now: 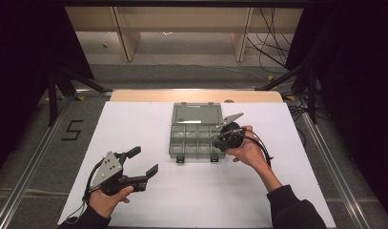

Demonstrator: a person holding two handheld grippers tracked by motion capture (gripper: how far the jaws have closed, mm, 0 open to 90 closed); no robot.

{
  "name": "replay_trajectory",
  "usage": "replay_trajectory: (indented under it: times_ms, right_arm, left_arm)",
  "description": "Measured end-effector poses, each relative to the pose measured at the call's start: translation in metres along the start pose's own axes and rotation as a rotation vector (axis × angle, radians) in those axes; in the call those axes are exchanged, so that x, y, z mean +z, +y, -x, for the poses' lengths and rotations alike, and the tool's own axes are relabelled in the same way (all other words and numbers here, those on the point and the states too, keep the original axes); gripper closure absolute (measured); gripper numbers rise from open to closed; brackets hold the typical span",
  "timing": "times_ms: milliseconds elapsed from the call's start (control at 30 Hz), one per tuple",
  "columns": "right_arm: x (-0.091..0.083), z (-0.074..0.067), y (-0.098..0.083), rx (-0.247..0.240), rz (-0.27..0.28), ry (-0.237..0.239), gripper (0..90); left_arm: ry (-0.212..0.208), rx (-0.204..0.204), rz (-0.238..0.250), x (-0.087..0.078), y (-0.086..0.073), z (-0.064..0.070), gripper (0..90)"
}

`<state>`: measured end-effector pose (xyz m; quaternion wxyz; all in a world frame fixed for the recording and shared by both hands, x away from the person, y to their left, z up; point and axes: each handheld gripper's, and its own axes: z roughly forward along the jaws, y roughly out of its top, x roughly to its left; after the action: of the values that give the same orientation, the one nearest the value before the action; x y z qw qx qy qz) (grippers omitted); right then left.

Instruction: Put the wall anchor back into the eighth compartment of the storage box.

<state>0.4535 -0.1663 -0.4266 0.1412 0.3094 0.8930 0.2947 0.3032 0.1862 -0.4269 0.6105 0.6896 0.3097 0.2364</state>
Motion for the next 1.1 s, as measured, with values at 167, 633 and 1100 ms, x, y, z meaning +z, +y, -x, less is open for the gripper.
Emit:
replay_trajectory:
  times_ms: [167,633,1100]
  right_arm:
    - [-0.006,0.003,-0.003,0.027,0.063,-0.014,44.7]
    - [-0.032,-0.012,-0.007,0.104,0.222,-0.007,32.4]
    - [-0.051,-0.037,-0.022,0.08,0.362,0.011,29.0]
  left_arm:
    - [-0.001,-0.001,0.001,0.0,0.0,0.0,15.9]
    - [0.0,-0.001,0.0,-0.001,0.0,0.0,15.8]
    - [0.002,0.002,-0.002,0.0,0.0,0.0,15.8]
